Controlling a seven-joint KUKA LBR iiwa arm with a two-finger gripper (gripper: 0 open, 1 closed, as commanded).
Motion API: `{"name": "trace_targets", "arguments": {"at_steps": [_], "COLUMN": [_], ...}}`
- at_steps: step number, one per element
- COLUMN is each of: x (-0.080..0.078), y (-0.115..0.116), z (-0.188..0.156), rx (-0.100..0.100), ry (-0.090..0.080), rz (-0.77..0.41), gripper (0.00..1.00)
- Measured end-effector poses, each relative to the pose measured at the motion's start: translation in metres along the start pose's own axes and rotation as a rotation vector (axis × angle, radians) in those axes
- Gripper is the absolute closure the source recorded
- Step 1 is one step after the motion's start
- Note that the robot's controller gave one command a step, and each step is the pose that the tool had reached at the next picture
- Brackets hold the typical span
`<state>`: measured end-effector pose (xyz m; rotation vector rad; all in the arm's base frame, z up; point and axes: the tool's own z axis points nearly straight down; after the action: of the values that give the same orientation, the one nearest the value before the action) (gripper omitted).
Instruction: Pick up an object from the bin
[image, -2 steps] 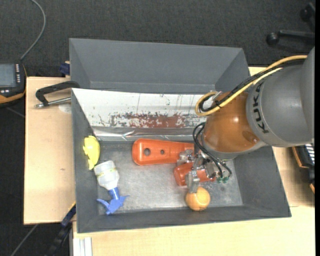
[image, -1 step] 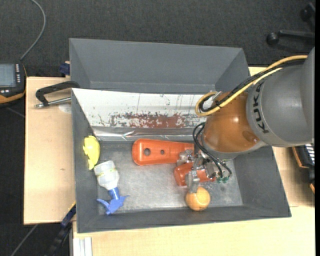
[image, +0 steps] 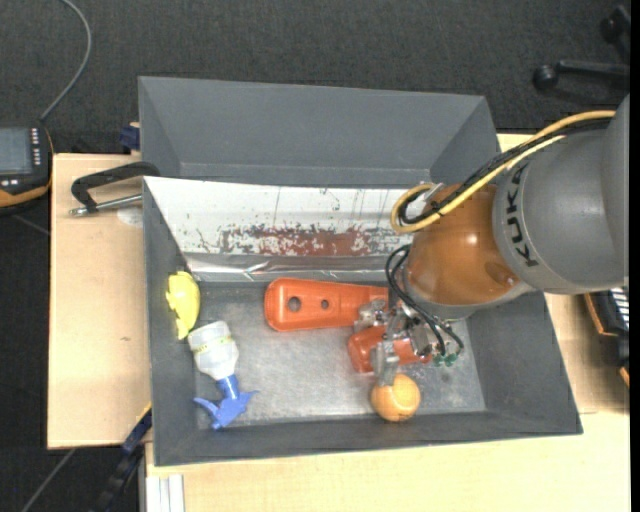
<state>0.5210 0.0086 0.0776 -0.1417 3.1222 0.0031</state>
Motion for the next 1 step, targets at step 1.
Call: {"name": "trace_targets", "arguments": {"at_steps": [1], "x": [0.0000], "y": [0.0000], "z": [0.0000], "rx": [0.000], "ry": [0.000], "rz": [0.000], "gripper": [1.00]}}
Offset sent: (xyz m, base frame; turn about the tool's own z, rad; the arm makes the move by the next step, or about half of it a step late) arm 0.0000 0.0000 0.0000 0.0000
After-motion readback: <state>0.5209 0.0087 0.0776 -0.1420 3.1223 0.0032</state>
